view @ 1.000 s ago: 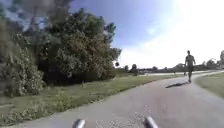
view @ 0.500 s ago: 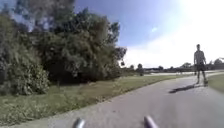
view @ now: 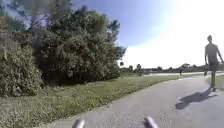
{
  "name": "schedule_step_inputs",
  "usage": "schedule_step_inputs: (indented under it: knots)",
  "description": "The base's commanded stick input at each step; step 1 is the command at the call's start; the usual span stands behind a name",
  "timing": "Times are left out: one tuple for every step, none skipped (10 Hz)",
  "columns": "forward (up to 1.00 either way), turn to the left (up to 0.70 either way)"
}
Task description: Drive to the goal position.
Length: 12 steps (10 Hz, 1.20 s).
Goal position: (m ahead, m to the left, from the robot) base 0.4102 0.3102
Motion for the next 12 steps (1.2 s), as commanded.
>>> schedule_step_inputs:
  knots:
    - [0.70,-0.05]
    - [0.70,0.00]
    - [0.70,0.00]
    - [0.70,0.00]
    - [0.70,0.00]
    - [0.70,0.00]
    - [0.70,0.00]
    - [0.70,0.00]
    - [0.70,0.00]
    - [0.70,0.00]
    - [0.70,0.00]
    - [0.70,0.00]
